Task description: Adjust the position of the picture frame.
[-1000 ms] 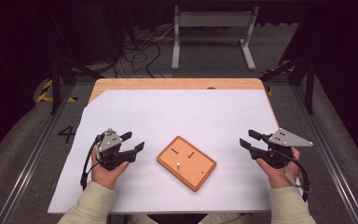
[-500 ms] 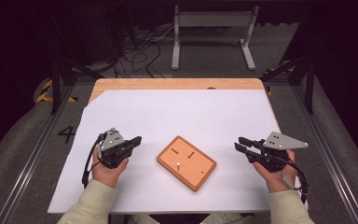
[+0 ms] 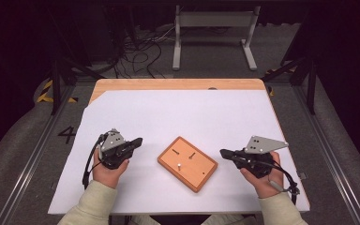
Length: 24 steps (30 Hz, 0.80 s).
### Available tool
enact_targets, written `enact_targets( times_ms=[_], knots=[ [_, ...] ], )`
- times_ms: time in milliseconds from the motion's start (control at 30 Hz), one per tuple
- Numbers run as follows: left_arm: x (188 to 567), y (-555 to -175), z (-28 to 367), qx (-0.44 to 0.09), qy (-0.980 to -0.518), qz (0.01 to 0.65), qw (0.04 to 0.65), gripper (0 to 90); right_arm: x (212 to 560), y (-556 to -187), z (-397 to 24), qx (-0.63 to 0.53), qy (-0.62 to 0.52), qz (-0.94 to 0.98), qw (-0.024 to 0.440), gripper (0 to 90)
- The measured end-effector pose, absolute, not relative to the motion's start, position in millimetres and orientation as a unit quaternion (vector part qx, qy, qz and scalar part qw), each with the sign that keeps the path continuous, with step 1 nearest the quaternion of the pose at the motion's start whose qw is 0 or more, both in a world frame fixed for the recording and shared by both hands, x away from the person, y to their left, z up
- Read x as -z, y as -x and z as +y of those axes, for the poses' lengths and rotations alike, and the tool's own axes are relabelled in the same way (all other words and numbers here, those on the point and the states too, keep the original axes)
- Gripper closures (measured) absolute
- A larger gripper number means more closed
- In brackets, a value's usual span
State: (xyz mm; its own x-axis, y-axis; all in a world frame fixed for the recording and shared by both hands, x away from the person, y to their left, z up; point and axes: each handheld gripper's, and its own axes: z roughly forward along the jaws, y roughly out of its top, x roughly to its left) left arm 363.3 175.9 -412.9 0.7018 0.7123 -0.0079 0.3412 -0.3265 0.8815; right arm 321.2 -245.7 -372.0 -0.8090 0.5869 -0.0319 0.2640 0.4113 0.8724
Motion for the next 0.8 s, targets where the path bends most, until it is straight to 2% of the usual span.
enact_targets(
  times_ms=[800],
  knots=[
    [415,-364,178,-0.182,-0.798,0.337,0.465,89.4,408,-317,-166,-0.379,-0.201,0.900,0.078,90.0]
  ],
)
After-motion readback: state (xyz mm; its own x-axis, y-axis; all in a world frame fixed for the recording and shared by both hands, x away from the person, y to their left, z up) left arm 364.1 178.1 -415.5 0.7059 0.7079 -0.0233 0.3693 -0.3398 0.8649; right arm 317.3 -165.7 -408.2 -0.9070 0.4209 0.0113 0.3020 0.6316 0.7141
